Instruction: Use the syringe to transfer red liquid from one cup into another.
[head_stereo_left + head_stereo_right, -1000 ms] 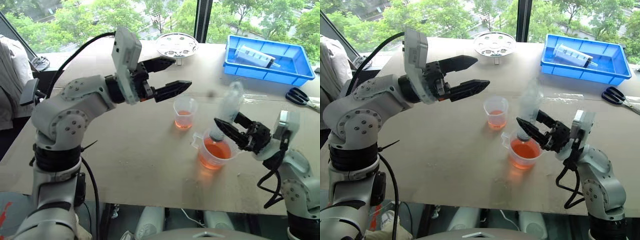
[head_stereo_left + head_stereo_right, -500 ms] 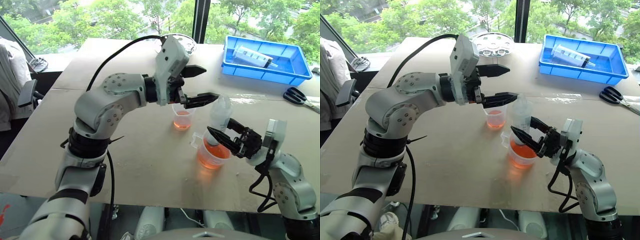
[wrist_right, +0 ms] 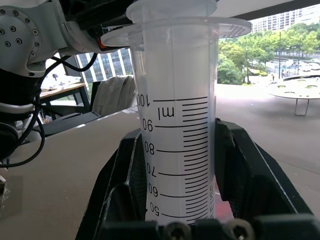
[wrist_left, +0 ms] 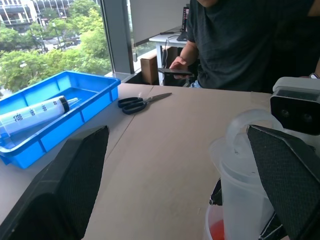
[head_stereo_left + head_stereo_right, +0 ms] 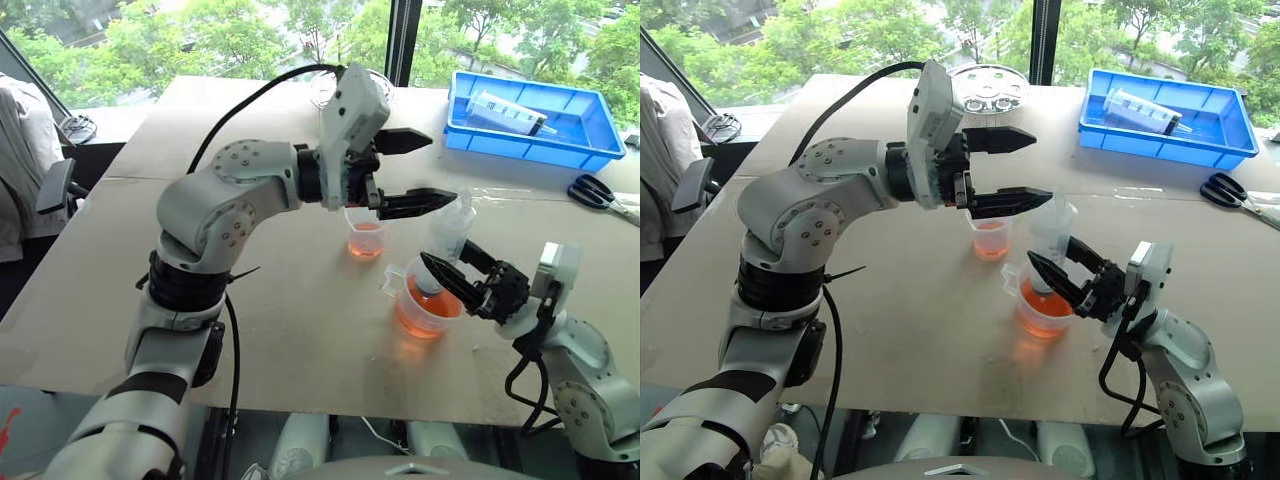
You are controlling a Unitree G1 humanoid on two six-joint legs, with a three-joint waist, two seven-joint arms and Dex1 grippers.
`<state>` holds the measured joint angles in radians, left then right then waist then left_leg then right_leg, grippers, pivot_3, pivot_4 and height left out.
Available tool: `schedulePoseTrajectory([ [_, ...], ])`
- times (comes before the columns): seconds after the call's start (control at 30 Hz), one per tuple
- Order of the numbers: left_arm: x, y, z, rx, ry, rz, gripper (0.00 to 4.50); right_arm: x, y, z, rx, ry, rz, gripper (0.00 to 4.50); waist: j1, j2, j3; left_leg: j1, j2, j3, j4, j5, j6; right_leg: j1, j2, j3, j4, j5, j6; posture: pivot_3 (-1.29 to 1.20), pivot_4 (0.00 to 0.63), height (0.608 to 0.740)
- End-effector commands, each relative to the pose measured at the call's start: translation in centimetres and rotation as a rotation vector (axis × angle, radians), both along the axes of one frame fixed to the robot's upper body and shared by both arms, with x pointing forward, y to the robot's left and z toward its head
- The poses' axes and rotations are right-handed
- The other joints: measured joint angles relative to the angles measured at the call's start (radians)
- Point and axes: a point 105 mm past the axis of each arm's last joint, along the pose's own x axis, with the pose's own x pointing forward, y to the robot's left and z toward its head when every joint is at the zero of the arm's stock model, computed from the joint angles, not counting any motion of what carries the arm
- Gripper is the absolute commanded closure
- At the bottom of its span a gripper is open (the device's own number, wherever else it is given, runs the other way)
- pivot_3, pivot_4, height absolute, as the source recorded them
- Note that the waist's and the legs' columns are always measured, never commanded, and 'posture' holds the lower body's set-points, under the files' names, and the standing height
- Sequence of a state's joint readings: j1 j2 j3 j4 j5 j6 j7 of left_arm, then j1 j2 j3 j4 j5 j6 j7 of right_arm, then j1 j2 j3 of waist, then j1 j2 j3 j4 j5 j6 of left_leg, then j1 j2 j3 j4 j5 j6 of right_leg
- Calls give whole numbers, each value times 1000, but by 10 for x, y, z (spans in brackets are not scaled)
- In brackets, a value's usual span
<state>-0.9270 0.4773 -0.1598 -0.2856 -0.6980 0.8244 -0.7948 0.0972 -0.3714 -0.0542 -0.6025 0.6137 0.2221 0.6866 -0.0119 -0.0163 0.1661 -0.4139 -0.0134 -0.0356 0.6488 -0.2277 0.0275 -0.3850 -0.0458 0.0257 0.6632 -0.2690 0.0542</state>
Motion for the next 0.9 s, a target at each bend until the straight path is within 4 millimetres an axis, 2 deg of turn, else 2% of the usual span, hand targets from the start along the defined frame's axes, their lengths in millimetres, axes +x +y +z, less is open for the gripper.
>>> schedulePoseTrajectory([
  [0.03,-5,-2,7,-2,-40,-23,0,-6,0,9,-8,-45,-3,3054,0,0,0,0,0,0,0,0,0,0,0,0,0,0,0,0,150,740],
  [0.33,2,-11,-7,63,-57,1,0,-4,3,4,-6,-44,-13,3054,0,0,0,0,0,0,0,0,0,0,0,0,0,0,0,0,150,740],
  [0.5,5,-15,-6,59,-73,8,0,-4,5,3,-12,-41,-10,3054,-1,0,0,0,0,0,1,0,0,0,0,0,0,0,0,0,150,740],
  [0.57,3,-17,-7,65,-88,-4,577,-4,6,3,-11,-39,-10,3054,-1,0,0,0,0,0,1,0,0,0,0,0,0,0,0,0,150,740],
  [0.6,2,-19,-7,63,-94,-8,703,-3,7,3,-10,-37,-10,3054,-1,0,0,0,0,0,1,0,0,0,0,0,0,0,0,0,150,740],
  [0.63,2,-20,-7,58,-99,-13,1066,-3,7,2,-12,-36,-8,3054,-1,0,0,0,0,0,1,0,0,0,0,0,0,0,0,0,150,740],
  [0.87,-1,-23,-4,22,-119,-36,4346,-5,11,-3,-35,-6,15,3057,-1,0,0,0,0,0,1,0,0,1,0,0,0,0,0,0,150,740],
  [0.9,-1,-23,-1,12,-123,-35,4500,-6,11,-3,-40,-4,22,3057,-1,0,0,0,0,0,1,0,0,1,0,0,1,0,0,0,150,740],
])
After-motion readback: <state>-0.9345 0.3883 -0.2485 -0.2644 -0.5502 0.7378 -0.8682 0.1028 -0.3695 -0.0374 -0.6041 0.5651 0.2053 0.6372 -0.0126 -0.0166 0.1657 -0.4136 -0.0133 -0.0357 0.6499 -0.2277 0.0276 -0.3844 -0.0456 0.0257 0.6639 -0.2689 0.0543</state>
